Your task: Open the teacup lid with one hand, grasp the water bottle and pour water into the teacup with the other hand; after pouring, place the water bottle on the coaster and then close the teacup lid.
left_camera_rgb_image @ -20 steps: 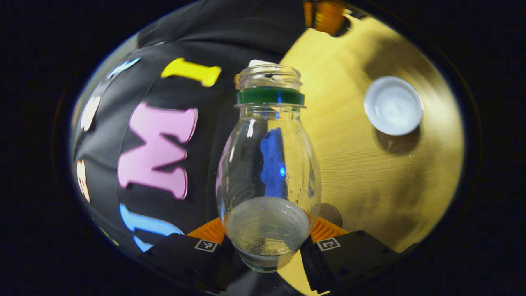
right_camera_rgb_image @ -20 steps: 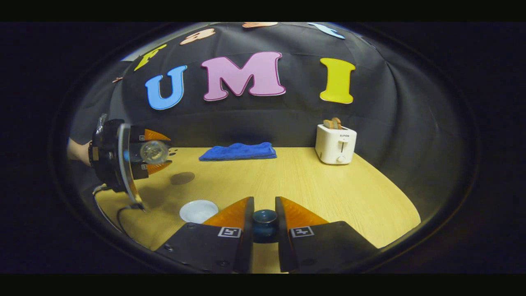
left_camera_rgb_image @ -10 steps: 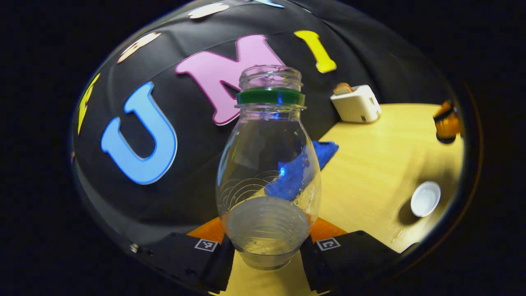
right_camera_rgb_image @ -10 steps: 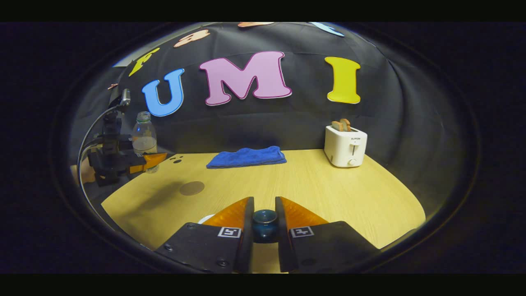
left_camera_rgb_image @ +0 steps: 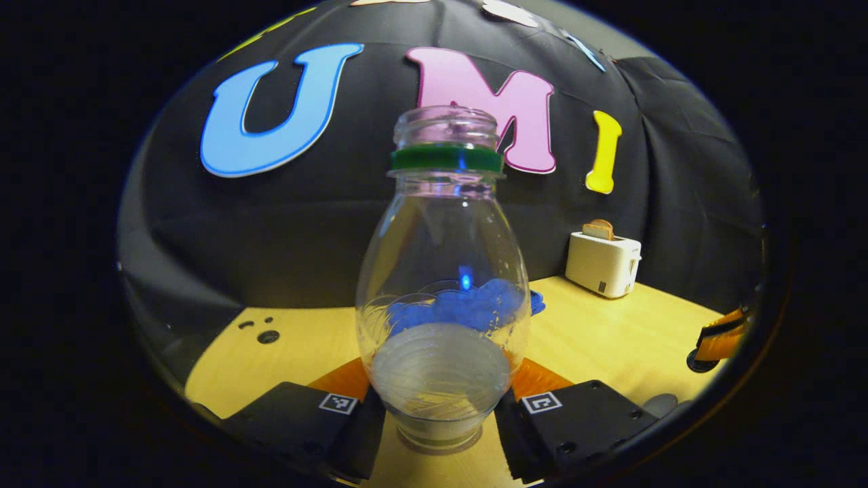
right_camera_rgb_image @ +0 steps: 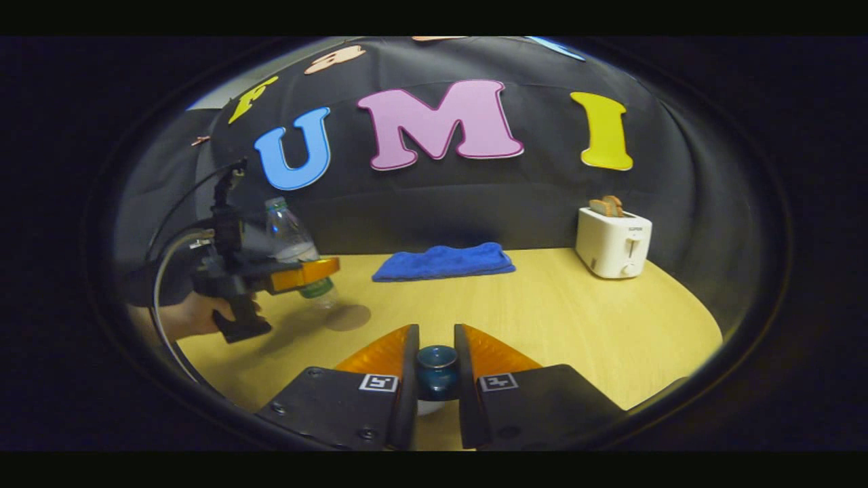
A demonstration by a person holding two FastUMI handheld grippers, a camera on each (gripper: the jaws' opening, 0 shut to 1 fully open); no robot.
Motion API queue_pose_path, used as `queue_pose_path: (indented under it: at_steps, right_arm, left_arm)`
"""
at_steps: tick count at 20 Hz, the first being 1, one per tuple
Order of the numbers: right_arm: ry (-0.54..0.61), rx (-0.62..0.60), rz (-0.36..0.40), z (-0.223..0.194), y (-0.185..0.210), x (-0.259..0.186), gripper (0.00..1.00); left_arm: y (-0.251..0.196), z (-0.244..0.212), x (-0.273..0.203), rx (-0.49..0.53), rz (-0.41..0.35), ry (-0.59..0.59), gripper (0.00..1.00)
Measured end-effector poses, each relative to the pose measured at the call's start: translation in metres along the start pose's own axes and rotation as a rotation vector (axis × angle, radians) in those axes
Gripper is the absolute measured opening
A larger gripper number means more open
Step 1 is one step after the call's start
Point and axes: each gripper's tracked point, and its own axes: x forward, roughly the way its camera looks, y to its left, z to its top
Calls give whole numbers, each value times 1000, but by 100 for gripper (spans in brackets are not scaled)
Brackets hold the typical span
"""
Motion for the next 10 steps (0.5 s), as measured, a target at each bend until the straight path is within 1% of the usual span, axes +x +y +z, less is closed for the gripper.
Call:
queue_pose_path:
  at_steps: [1,3,9,10]
  right_arm:
    - [-11,-9,11,3,6,2,24]
    - [-18,-37,29,4,14,4,34]
    - [2,-79,55,-10,28,1,34]
    - [4,-80,58,-11,30,0,29]
  left_arm:
    - [-2,-3,7,-17,-1,0,72]
    - [-4,-13,14,-37,-4,21,73]
    - [-3,-27,15,-66,9,56,75]
    - [-2,-29,15,-63,11,62,77]
